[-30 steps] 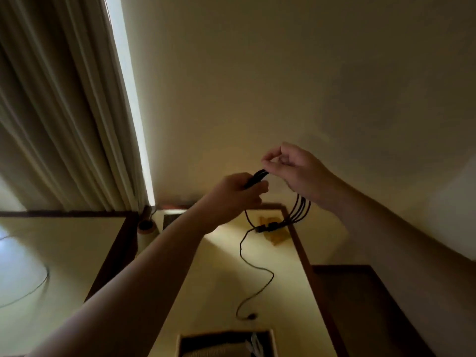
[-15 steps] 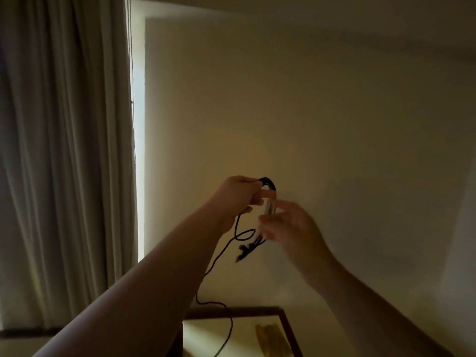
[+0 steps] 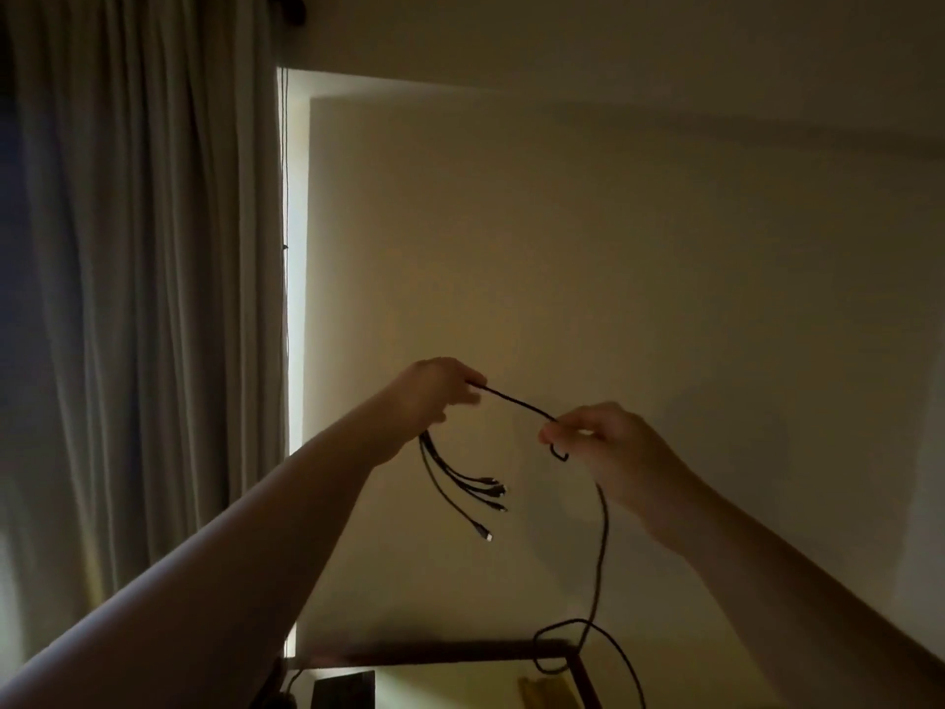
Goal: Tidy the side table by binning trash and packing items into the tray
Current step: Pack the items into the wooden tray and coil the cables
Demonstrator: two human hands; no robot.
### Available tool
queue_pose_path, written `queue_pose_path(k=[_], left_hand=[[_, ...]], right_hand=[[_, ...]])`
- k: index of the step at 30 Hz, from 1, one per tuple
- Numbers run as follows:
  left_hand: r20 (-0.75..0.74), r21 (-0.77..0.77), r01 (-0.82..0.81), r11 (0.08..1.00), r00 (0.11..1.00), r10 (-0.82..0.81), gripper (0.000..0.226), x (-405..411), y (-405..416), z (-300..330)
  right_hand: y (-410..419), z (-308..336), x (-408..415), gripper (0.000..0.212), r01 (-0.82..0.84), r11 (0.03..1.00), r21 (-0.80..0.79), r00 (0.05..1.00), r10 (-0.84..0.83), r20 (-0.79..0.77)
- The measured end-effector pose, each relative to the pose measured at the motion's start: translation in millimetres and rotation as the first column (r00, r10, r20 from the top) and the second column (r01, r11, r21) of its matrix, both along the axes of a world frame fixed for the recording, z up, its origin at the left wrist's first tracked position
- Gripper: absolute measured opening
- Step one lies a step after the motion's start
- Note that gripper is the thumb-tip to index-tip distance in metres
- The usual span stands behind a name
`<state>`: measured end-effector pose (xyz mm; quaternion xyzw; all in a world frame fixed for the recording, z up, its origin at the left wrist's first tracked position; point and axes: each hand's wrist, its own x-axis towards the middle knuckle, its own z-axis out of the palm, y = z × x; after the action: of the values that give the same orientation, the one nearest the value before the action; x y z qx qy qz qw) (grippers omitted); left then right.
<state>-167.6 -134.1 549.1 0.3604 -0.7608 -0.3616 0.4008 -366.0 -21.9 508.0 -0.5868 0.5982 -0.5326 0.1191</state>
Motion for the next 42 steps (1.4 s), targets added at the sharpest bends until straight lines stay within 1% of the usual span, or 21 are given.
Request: queue_pose_path(k=[2, 4, 6, 8, 10, 12, 14, 17, 19, 22, 25, 27, 29, 31, 34, 36, 38, 39, 40, 41, 42], left_hand=[[0.153, -0.04, 0.008, 0.999, 0.988, -0.002, 0.018, 10, 4, -1], [0.375, -0.201, -0.026, 0.979, 0.922, 0.101, 0.026, 14, 11, -3], [0.465, -0.286, 0.009, 0.958, 0.875, 0.13, 0.032, 10, 16, -3], [0.405, -0.245, 0.049, 0.968, 0.912, 0.057, 0.034, 6, 23, -3], [0.225, -0.091, 0.114, 0.989, 0.97, -0.091, 0.034, 2, 26, -2], [0.049, 0.082, 0.219, 0.972, 0.973, -0.223, 0.032, 2, 26, -2], [0.027, 0.122, 0.258, 0.958, 0.964, -0.263, 0.03, 7, 23, -4], [0.107, 0.09, 0.252, 0.964, 0.959, -0.261, 0.026, 17, 17, -6], [0.107, 0.079, 0.243, 0.967, 0.962, -0.25, 0.026, 22, 15, -9], [0.125, -0.012, 0.195, 0.981, 0.974, -0.192, 0.024, 26, 16, -13], [0.223, -0.115, 0.134, 0.984, 0.969, -0.106, 0.013, 28, 14, -18], [0.304, -0.167, 0.099, 0.981, 0.952, -0.044, 0.007, 29, 7, -26], [0.379, -0.217, 0.035, 0.976, 0.924, 0.051, 0.006, 33, -3, -35], [0.424, -0.242, -0.018, 0.97, 0.897, 0.122, 0.006, 39, -13, -44], [0.425, -0.304, -0.055, 0.951, 0.885, 0.187, 0.004, 46, -23, -54], [0.412, -0.372, -0.049, 0.927, 0.886, 0.212, 0.004, 44, -21, -56], [0.369, -0.445, -0.039, 0.895, 0.902, 0.223, 0.008, 36, -16, -54], [0.338, -0.474, -0.029, 0.88, 0.917, 0.213, 0.01, 31, -13, -50], [0.312, -0.499, -0.016, 0.866, 0.93, 0.197, 0.012, 25, -9, -45], [0.299, -0.528, 0.001, 0.85, 0.936, 0.185, 0.013, 20, -5, -39], [0.301, -0.566, 0.019, 0.824, 0.935, 0.186, 0.015, 16, -3, -35]], right_hand=[[2, 11, -10, 0.015, 0.018, 1.0, 0.01, 0.997, -0.017, -0.08], [3, 22, -12, 0.016, -0.081, 0.995, 0.052, 0.99, 0.086, -0.112], [3, 30, -9, 0.018, -0.156, 0.986, 0.062, 0.979, 0.162, -0.12], [-1, 36, -5, 0.019, -0.162, 0.986, 0.043, 0.975, 0.167, -0.149], [-5, 39, -2, 0.02, -0.162, 0.985, 0.053, 0.968, 0.169, -0.184], [-5, 41, -4, 0.021, -0.199, 0.975, 0.098, 0.959, 0.214, -0.184], [-1, 41, -11, 0.022, -0.268, 0.949, 0.168, 0.944, 0.293, -0.152], [0, 32, -23, 0.024, -0.31, 0.911, 0.274, 0.92, 0.36, -0.157], [-3, 23, -31, 0.019, -0.291, 0.905, 0.312, 0.916, 0.357, -0.183], [-7, 13, -38, 0.014, -0.219, 0.935, 0.279, 0.948, 0.272, -0.168], [-12, 10, -47, 0.014, -0.137, 0.976, 0.171, 0.976, 0.162, -0.142], [-18, 7, -57, 0.012, -0.072, 0.989, 0.127, 0.977, 0.096, -0.193], [-23, 3, -65, 0.013, -0.035, 0.988, 0.15, 0.964, 0.073, -0.257], [-24, 0, -69, 0.011, -0.053, 0.965, 0.258, 0.954, 0.125, -0.271], [-16, 2, -66, 0.017, -0.092, 0.861, 0.5, 0.912, 0.274, -0.304], [-11, 7, -57, 0.016, 0.017, 0.796, 0.605, 0.839, 0.318, -0.441], [-12, 10, -41, 0.007, 0.158, 0.809, 0.566, 0.738, 0.284, -0.612], [-14, 11, -29, 0.017, 0.145, 0.847, 0.512, 0.737, 0.252, -0.627], [-18, 11, -17, 0.032, 0.054, 0.886, 0.46, 0.8, 0.238, -0.551], [-21, 10, -4, 0.043, -0.071, 0.905, 0.42, 0.886, 0.251, -0.39], [-24, 9, 8, 0.044, -0.196, 0.897, 0.395, 0.931, 0.297, -0.213]])
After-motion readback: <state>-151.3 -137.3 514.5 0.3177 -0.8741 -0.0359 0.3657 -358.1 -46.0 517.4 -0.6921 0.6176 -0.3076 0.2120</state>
